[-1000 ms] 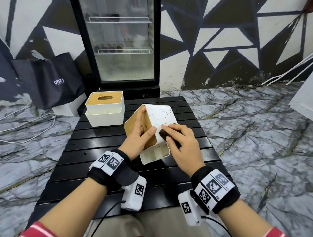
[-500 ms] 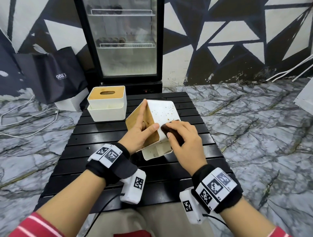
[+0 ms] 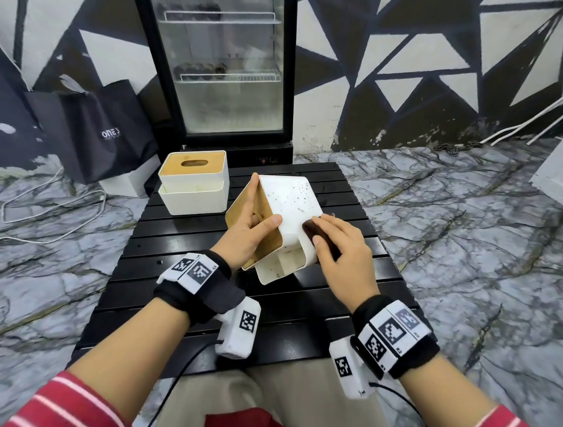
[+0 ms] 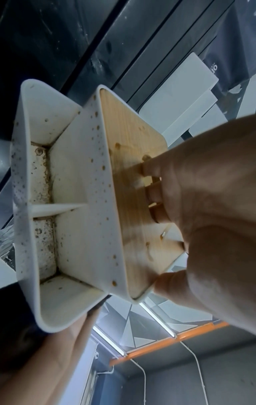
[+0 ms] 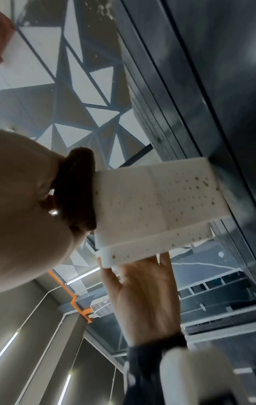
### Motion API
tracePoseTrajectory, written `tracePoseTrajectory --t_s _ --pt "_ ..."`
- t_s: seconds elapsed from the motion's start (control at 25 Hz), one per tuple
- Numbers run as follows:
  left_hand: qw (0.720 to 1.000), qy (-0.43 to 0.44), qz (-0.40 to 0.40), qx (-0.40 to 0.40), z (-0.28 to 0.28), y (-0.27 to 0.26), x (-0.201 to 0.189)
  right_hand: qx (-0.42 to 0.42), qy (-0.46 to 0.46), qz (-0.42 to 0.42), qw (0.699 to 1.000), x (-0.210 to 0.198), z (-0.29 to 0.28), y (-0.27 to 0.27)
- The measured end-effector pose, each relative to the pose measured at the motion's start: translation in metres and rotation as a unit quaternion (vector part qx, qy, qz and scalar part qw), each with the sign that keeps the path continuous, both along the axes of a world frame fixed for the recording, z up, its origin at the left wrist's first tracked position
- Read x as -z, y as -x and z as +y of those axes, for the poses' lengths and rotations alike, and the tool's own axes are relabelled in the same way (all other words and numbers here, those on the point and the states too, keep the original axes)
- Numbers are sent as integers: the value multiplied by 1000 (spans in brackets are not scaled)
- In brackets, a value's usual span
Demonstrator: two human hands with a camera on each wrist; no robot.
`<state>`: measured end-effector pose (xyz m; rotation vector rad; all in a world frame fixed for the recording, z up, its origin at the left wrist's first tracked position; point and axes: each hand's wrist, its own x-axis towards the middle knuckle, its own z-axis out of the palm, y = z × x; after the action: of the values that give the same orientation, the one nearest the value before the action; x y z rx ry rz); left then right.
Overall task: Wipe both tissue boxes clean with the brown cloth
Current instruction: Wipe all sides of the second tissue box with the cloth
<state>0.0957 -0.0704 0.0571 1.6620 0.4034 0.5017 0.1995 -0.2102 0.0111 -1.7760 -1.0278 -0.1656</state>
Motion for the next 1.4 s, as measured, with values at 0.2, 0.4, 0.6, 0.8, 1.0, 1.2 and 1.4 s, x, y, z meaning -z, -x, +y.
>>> tracePoseTrajectory --t_s 0.2,0.4,0.6,0.8,1.0,1.2,1.4 --pt "1000 -10 5 19 -5 -1 -3 -34 -2 -56 998 0 6 5" --pt "1000 -2 4 16 -5 -1 -3 6 6 -30 1000 14 -1 3" --pt "1000 -2 5 29 -8 -4 -5 -26 10 -57 998 3 5 8" --pt "1000 0 1 21 -9 -4 -1 1 33 -8 999 5 3 -11" --pt "998 -17 8 56 -1 -7 3 -8 10 -41 999 -3 9 0" --pt "998 -20 12 62 -2 -9 4 -7 30 -19 999 -9 13 -18" --pt "997 -29 12 68 -3 -8 0 -30 -7 -107 994 -12 16 -7"
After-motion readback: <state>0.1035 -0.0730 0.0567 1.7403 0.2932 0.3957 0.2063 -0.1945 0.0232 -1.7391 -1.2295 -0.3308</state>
